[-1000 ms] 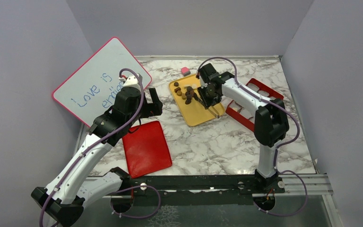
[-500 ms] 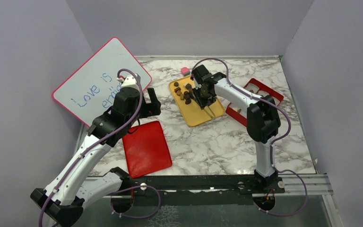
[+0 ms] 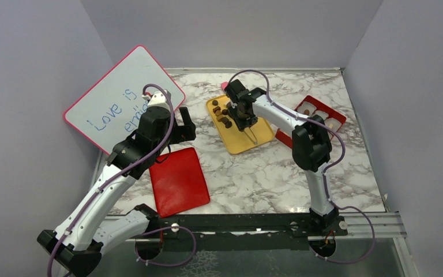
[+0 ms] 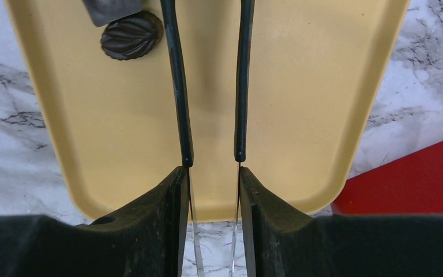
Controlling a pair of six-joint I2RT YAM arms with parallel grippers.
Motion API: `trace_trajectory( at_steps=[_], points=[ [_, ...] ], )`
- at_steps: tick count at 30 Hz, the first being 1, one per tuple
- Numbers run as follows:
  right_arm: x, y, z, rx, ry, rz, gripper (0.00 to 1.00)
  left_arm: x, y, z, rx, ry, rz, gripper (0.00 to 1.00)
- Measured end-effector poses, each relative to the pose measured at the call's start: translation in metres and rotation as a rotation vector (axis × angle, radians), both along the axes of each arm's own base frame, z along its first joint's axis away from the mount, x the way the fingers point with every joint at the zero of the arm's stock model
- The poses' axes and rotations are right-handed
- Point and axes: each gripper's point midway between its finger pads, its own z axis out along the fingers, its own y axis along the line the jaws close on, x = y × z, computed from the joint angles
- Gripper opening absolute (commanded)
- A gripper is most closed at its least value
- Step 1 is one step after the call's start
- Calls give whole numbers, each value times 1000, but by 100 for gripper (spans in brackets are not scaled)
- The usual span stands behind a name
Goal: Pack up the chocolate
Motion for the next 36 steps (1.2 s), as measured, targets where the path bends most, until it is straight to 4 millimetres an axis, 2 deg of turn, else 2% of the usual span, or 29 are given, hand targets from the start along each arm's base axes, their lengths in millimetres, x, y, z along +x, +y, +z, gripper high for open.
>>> trace_trajectory(
  at_steps=[5, 10, 17, 23, 31, 36],
  points=[
    [2, -3, -1, -25, 7, -26, 34, 0, 0, 0, 10, -1, -5, 99],
    [0, -4, -2, -29, 14, -25, 24, 3, -1, 2, 18, -3, -10, 99],
    [-7, -3, -1, -13, 34, -5, 20, 2, -1, 0, 6, 6, -1, 99],
    [-16, -7, 22, 12, 23, -3, 19, 3, -3, -11, -5, 41, 16, 99],
    [-42, -14, 78, 103, 1, -40, 18, 10, -8, -27, 18, 90, 21, 99],
    [-64, -25, 106, 137, 6, -97, 18, 13, -12, -36, 23, 118, 23, 99]
  ],
)
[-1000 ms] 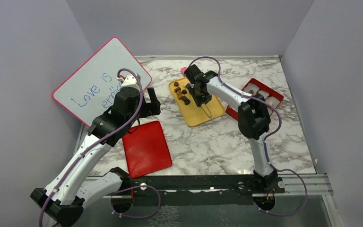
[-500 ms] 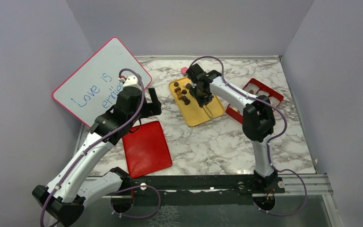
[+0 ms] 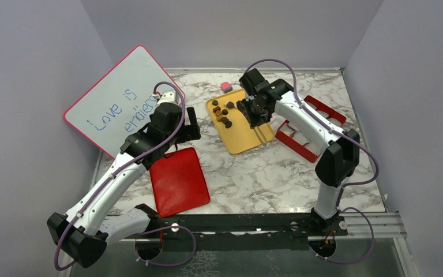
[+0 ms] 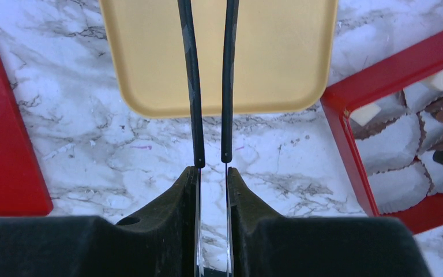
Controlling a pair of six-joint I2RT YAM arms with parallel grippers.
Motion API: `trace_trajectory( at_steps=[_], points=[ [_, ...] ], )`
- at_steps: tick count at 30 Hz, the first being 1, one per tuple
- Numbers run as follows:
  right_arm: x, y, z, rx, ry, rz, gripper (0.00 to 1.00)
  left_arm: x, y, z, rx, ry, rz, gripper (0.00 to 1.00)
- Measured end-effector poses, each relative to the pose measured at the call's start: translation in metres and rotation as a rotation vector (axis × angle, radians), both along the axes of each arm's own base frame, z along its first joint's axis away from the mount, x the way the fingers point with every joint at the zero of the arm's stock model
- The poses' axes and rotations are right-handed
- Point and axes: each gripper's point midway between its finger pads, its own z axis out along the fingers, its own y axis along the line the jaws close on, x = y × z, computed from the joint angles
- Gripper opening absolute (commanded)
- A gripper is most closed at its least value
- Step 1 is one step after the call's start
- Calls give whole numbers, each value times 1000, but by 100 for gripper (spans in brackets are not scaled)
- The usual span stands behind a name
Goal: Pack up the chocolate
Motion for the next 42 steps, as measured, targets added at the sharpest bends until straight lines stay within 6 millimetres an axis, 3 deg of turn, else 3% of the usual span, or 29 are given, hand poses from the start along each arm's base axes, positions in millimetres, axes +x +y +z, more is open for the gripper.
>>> trace_trajectory(
  at_steps=[9, 20, 34, 42],
  points=[
    [-47, -39, 23, -6, 82, -132, 18, 3, -11, -15, -3, 55, -30, 99],
    [-70, -104, 32, 8, 152, -334, 18, 6, -19, -22, -20, 82, -41, 99],
    [-73, -170, 5, 23, 275, -532, 19, 6, -21, -22, -30, 81, -45, 99],
    [-86, -174, -17, 49, 366, -555, 20, 6, -21, -22, -29, 81, -44, 99]
  ],
)
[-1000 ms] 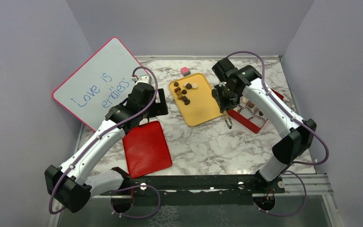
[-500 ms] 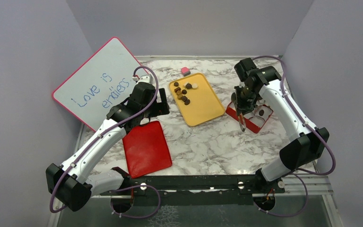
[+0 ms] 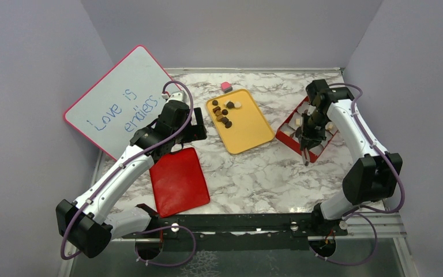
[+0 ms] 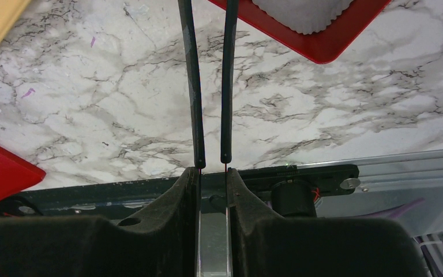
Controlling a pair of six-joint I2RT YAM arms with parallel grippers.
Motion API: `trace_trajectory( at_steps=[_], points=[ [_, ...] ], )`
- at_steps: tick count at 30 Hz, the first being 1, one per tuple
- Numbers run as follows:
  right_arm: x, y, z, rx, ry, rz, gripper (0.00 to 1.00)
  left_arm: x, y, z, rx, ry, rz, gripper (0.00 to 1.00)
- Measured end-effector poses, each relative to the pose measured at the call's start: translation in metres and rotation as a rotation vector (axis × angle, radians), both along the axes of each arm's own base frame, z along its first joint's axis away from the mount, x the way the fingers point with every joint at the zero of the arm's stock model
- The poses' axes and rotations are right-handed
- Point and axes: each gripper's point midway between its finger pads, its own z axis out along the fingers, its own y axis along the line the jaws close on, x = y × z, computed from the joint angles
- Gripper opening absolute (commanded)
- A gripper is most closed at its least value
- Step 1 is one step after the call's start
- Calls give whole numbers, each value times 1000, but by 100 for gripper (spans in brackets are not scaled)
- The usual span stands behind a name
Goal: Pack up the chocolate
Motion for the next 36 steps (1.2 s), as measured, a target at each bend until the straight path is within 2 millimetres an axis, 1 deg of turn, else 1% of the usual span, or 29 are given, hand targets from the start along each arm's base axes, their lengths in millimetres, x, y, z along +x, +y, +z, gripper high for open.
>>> trace_trajectory(
  at_steps=[6, 13, 18, 24, 28, 31, 33, 36],
  points=[
    [-1, -3, -15, 10, 18, -22, 20, 0, 0, 0, 2, -1, 1, 99],
    [9, -3, -25, 14, -15, -36, 23, 0, 1, 0, 5, -2, -1, 99],
    [8, -4, -36, 11, 12, -48, 24, 0, 0, 0, 3, -1, -1, 99],
    [7, -5, -40, 9, 19, -56, 26, -1, 0, 0, -8, 7, 5, 99],
    [5, -7, -42, 2, 27, -57, 28, -6, 2, -4, -3, 36, 11, 99],
    [4, -8, -42, -2, 28, -59, 31, -7, 1, 2, -6, 39, 5, 99],
    [4, -10, -41, -12, 30, -61, 32, -6, 0, 11, -13, 25, 2, 99],
    [5, -13, -38, -29, 24, -64, 34, -4, -1, 19, -14, 7, -10, 99]
  ],
)
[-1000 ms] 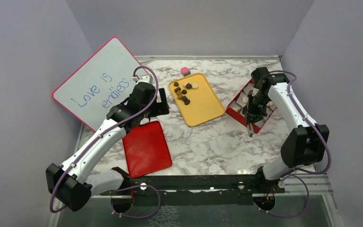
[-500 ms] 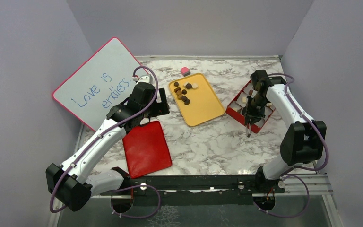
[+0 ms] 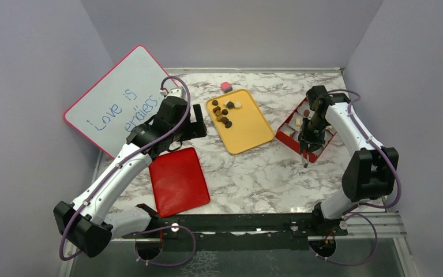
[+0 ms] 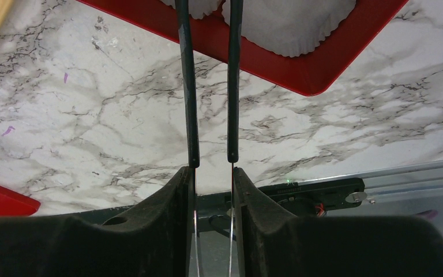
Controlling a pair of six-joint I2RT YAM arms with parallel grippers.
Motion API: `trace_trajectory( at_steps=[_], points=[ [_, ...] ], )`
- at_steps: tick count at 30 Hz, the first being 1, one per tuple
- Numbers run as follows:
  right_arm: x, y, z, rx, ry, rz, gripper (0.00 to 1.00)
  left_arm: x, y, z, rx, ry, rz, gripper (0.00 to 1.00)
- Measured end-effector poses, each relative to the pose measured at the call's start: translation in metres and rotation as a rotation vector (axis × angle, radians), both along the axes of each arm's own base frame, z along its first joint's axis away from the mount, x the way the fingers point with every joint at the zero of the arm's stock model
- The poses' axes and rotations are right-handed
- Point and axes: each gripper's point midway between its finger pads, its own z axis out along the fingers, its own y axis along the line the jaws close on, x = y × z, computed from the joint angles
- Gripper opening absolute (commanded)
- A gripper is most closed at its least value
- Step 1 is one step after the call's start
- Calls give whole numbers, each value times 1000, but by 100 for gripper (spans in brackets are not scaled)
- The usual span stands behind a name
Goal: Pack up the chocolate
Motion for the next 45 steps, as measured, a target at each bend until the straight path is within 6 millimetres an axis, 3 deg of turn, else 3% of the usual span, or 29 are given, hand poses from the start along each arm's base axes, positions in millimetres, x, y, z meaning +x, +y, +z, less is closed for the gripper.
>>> trace_trajectory(
  at_steps=[11, 22, 26, 32, 39, 45],
  points=[
    [12, -1, 20, -7, -48, -1, 35, 3, 1, -12, 62, 27, -33, 99],
    [43, 9, 66, 48, -196, 21, 36, -1, 2, -17, 53, 44, -16, 99],
    [48, 16, 74, 85, -223, 45, 36, -1, 3, -17, 55, 42, -13, 99],
    [47, 22, 69, 90, -216, 73, 35, -2, 6, -12, 52, 24, -5, 99],
    [33, 17, 36, 73, -101, 63, 37, -2, 7, -10, 49, 16, -3, 99],
    [29, 9, 25, 53, -59, 49, 38, -5, 8, -5, 39, 1, -3, 99]
  ],
)
